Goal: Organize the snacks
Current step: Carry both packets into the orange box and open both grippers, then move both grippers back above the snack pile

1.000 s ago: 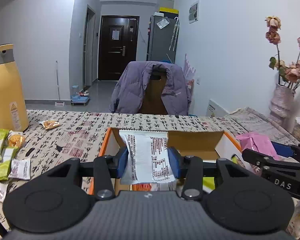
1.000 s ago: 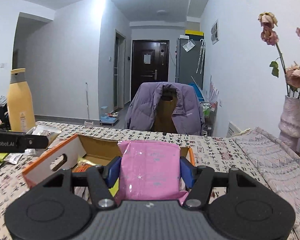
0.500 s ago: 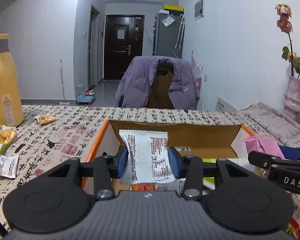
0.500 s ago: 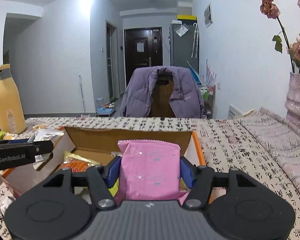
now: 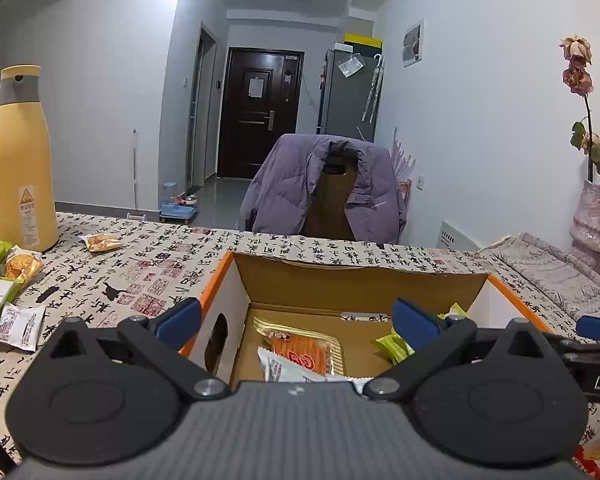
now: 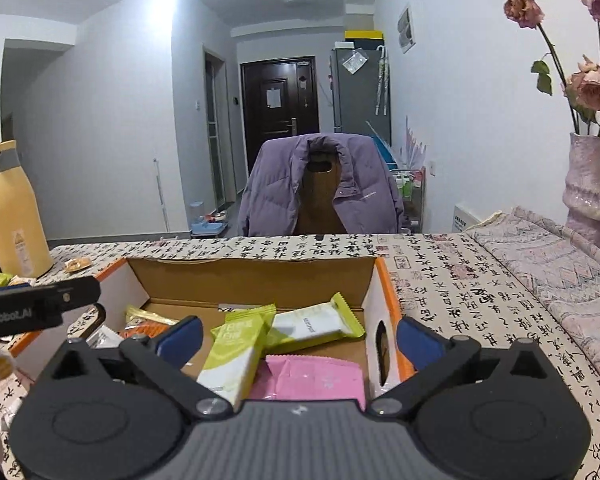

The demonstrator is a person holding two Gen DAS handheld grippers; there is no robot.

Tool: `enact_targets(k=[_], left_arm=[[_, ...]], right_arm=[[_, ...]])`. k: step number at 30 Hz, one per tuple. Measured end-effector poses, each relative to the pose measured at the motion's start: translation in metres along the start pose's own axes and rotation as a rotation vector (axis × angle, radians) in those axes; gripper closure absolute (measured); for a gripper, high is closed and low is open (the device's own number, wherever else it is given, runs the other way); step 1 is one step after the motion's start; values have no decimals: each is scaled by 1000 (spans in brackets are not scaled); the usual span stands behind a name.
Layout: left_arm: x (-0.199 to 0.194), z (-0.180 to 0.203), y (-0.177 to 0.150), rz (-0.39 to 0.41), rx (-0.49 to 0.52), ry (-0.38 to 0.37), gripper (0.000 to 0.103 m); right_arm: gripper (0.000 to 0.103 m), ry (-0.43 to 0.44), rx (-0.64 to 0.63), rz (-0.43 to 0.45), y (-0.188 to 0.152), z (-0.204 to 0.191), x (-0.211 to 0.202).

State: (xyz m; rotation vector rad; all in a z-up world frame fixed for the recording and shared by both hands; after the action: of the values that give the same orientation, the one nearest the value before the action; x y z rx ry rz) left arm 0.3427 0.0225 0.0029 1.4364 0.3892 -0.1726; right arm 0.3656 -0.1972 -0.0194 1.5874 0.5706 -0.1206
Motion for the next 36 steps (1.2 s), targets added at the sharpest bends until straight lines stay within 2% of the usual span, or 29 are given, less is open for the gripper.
enact_targets(k=[12, 19, 23, 30, 36], left_arm=[[-4, 2, 5, 4, -4, -2, 0], [-24, 3, 21, 25, -31, -28, 0], [-40, 4, 24, 42, -11, -32, 0], [-72, 1, 15, 48, 12, -29, 0], [-91, -8, -5, 18, 35, -13, 0]], right_arm=[[0, -12, 0, 17, 4, 1, -4], [0, -16, -28, 37, 15, -6, -21], [0, -11, -46, 42, 15, -13, -36], [0, 5, -70, 19, 0, -24, -61], [0, 9, -75, -9, -20, -29, -83]])
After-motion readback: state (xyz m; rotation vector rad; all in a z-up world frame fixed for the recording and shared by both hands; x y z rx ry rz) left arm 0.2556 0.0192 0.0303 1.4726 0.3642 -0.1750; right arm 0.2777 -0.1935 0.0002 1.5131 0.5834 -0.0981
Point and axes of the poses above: each gripper's, at about its wrist camera, not at the fingertips, and x roughly the way its jaws point, z to its right, y to its top, the point moved 7 cm from there along x, roughly the way its jaws point, and after that the axes turned 2 degrees about y, right-handed, at the moved point
